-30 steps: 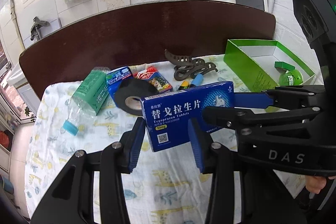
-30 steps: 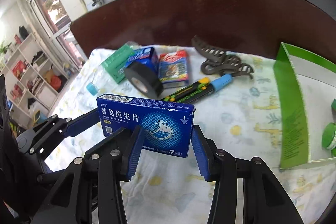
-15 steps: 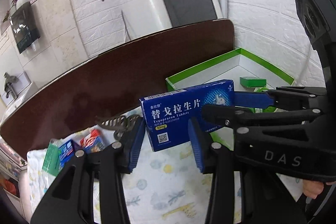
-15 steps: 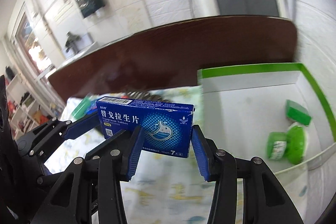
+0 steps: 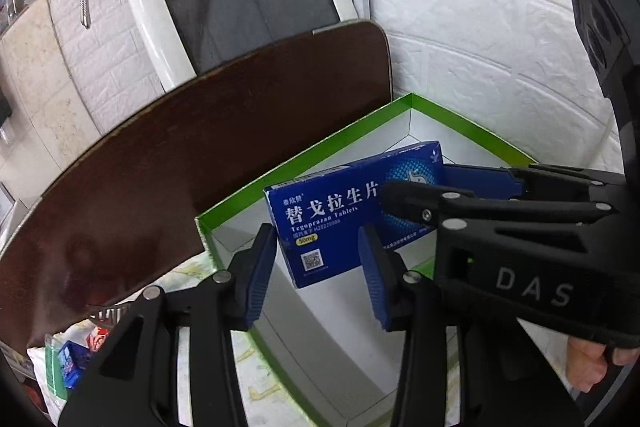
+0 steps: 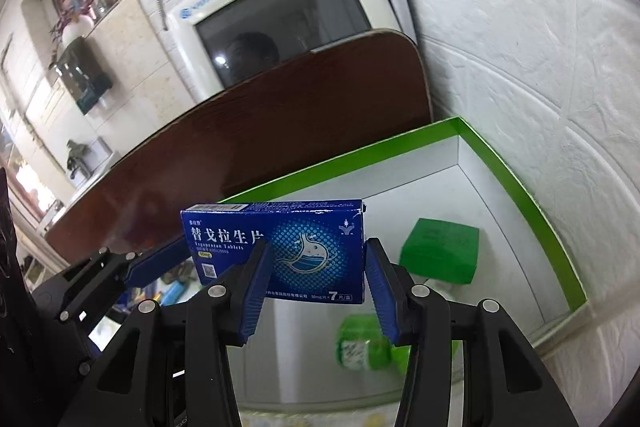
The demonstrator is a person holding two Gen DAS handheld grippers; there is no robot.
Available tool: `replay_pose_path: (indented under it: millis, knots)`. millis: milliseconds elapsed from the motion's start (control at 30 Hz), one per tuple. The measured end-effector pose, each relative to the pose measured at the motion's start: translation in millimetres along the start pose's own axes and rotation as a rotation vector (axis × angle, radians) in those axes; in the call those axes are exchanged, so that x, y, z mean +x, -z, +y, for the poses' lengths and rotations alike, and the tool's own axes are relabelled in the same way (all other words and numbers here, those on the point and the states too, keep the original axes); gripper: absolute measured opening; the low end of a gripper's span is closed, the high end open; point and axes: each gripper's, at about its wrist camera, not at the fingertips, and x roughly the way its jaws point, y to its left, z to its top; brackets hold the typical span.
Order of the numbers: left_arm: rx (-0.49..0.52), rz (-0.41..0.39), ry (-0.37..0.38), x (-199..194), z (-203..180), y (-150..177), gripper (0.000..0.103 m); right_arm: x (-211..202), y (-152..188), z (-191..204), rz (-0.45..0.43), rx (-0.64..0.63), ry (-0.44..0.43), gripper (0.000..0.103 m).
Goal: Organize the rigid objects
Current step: 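Carry the blue medicine box into the green box and lower it, then open the right gripper to release the blue medicine box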
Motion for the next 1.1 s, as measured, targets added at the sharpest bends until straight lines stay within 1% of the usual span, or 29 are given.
replay_pose_path:
  millis: [233,467,833,967,1100]
  knots:
    - [-0.003,0.054,-0.005,19,-3,-2,0.041,19,-10,-19,0.029,0.017,0.002,0.049]
    - [0.005,0.091,-0.005,29,-8,0,0.041,33,-10,-29,0.058,0.047,0.008,0.049]
    - [-0.021,0.136,0.003,41,-2,6,0.042,50,-9,-30,0.098,0.049,0.020,0.049]
    - [-0.007,0.139,0.002,42,-5,10,0.042,55,-6,-29,0.112,0.054,0.034,0.049]
    - [-0.019,0.133,0.019,36,-1,11,0.042,52,-4,-26,0.113,0.052,0.044,0.049]
